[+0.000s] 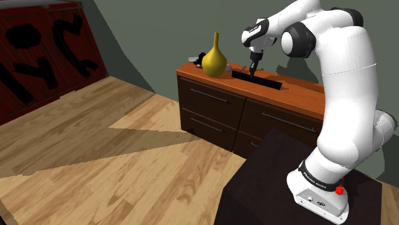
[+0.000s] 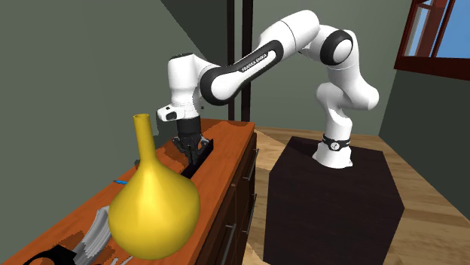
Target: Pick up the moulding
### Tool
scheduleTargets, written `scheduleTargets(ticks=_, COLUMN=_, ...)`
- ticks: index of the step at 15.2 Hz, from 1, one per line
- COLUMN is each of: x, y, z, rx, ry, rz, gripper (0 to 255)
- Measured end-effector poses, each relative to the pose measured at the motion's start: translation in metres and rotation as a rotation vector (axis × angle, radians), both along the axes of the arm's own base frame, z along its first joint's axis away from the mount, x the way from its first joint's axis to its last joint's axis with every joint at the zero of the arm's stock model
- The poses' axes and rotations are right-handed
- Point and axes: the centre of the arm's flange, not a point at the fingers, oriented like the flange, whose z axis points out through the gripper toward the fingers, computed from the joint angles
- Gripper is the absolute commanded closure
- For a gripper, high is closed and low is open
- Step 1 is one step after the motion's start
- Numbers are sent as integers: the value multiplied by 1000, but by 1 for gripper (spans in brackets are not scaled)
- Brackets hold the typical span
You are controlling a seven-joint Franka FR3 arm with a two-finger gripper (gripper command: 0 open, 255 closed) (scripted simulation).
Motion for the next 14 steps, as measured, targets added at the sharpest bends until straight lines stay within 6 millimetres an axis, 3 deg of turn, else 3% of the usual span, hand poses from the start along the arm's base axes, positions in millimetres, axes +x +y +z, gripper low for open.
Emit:
scheduleTargets(ticks=6, x=0, y=0, z=2, rx=0, ry=0, rz=0, gripper=255)
scheduleTargets(ticks=14, x=0, y=0, z=41, rx=0, ry=0, rz=0, gripper=255)
